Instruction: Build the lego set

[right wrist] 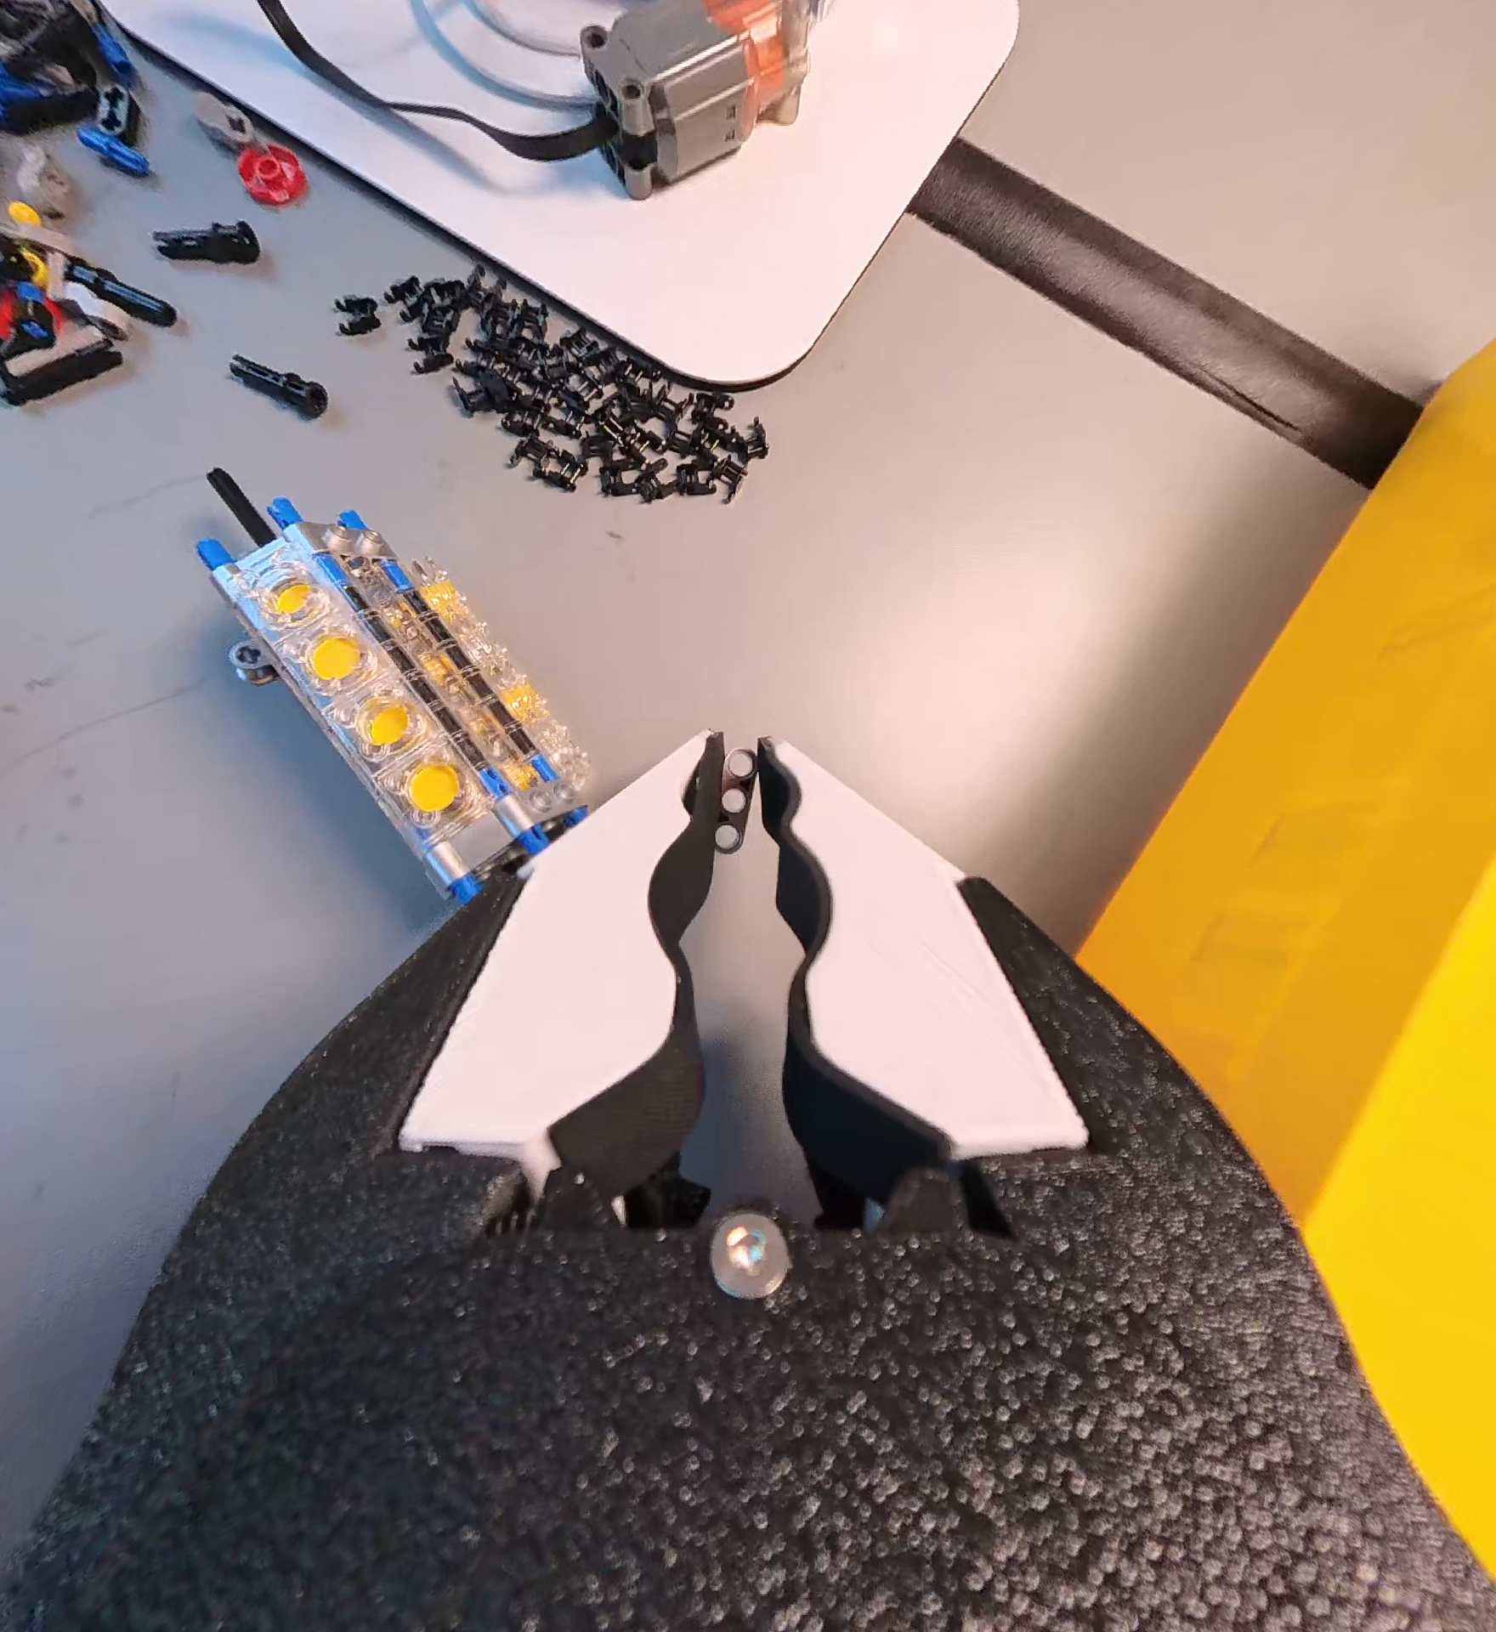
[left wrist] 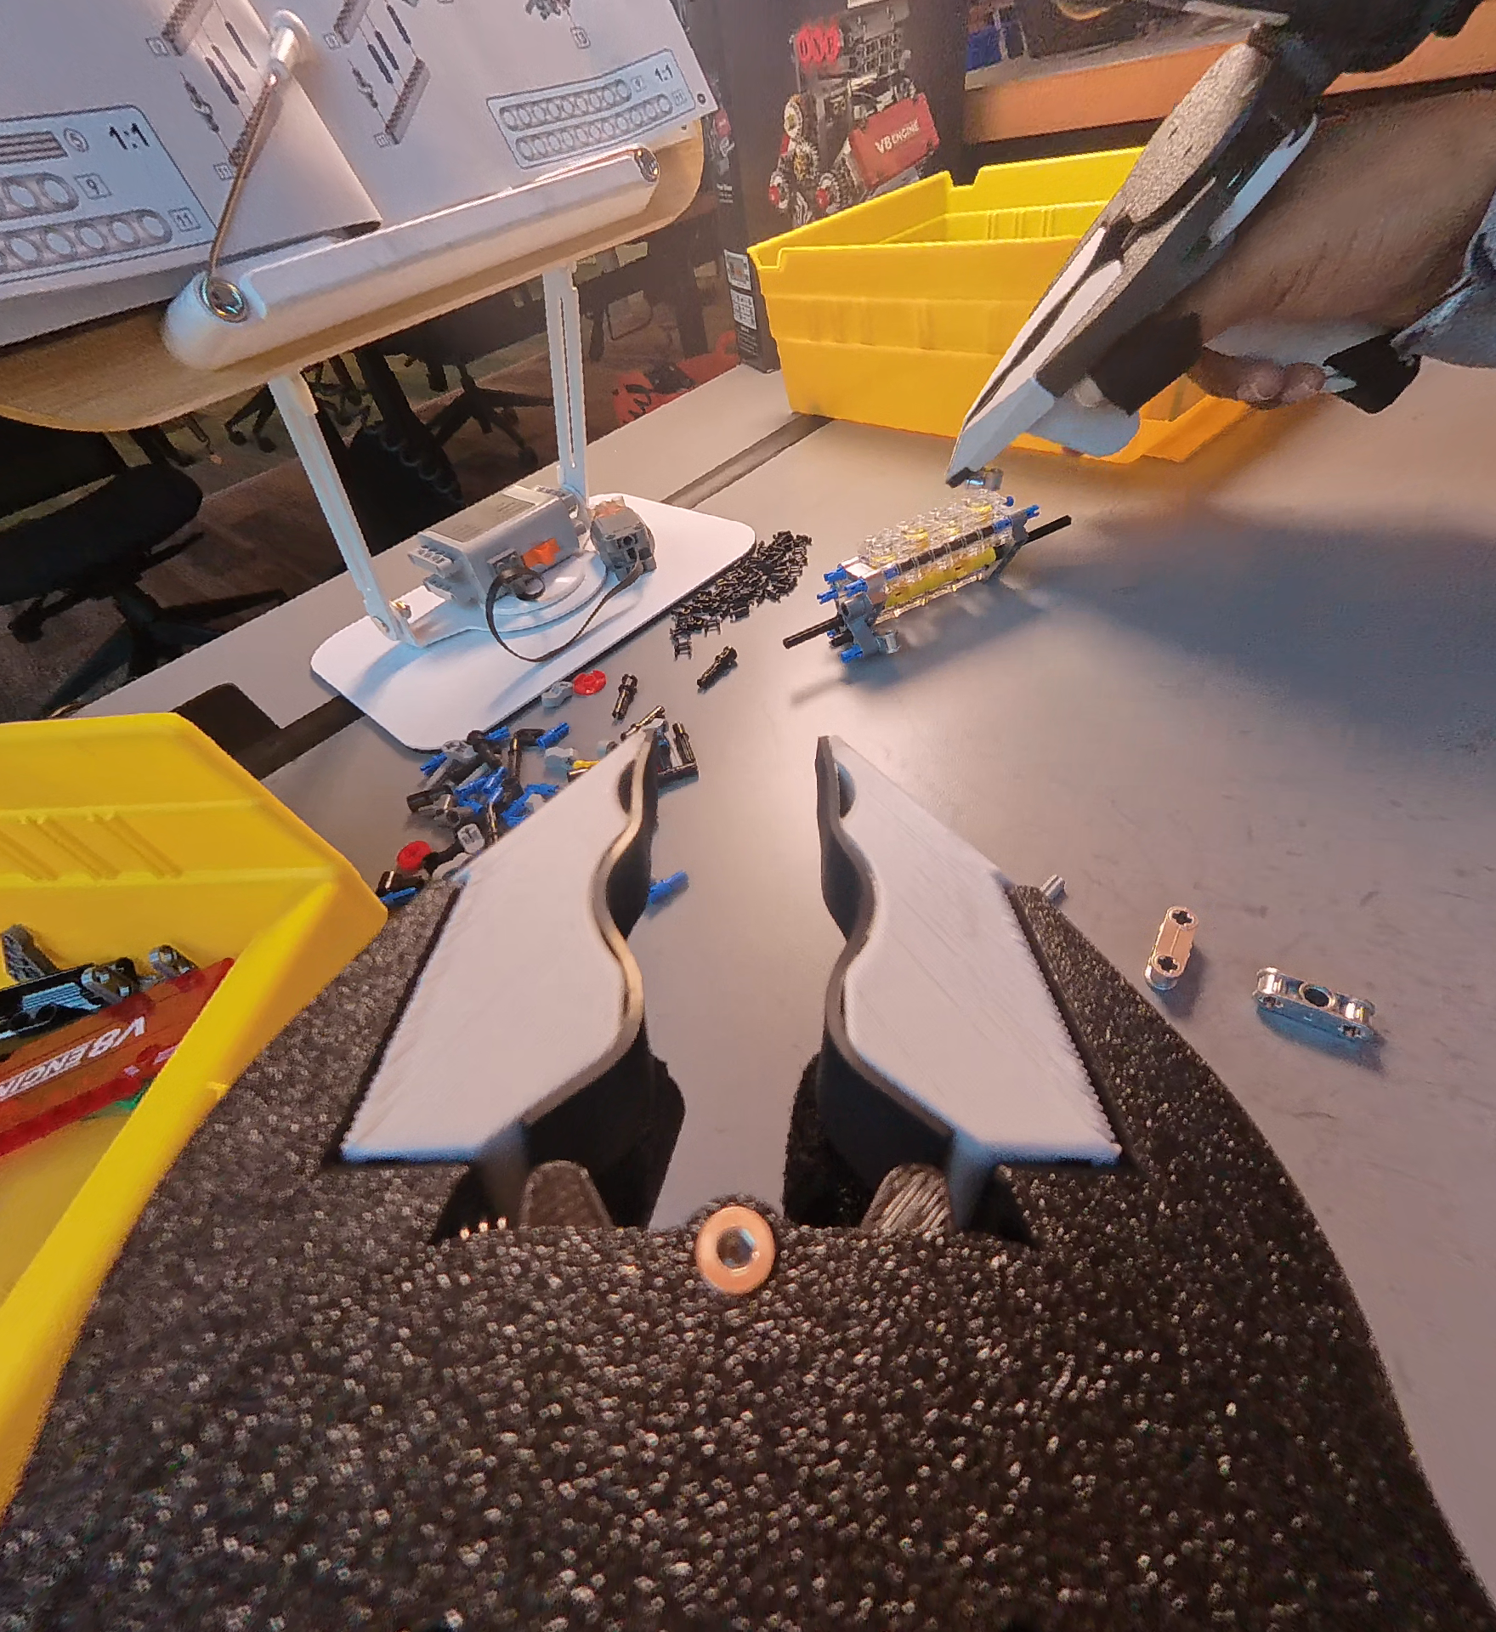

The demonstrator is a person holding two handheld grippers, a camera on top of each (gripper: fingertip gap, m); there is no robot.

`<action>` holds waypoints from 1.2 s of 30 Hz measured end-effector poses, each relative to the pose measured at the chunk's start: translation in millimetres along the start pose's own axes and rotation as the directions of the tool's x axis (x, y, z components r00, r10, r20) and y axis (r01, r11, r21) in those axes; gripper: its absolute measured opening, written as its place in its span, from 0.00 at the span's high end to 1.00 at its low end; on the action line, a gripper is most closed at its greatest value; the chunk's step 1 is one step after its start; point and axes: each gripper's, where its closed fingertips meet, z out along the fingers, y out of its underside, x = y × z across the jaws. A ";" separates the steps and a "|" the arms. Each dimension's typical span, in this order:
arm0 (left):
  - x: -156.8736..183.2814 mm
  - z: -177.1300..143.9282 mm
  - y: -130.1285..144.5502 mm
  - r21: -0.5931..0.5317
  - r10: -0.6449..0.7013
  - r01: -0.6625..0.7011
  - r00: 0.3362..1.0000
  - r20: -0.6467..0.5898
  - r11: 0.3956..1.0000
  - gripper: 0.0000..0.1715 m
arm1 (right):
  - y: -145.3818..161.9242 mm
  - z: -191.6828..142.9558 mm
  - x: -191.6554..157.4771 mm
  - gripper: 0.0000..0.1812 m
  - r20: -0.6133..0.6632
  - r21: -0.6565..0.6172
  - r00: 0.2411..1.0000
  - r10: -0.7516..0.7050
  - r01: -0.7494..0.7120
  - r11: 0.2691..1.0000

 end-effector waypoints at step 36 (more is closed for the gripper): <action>5.0 3.7 9.0 -0.030 -0.052 0.051 0.998 -0.040 0.998 0.80 | 69.6 -67.1 -243.1 0.92 0.448 0.446 0.502 -0.740 0.593 0.671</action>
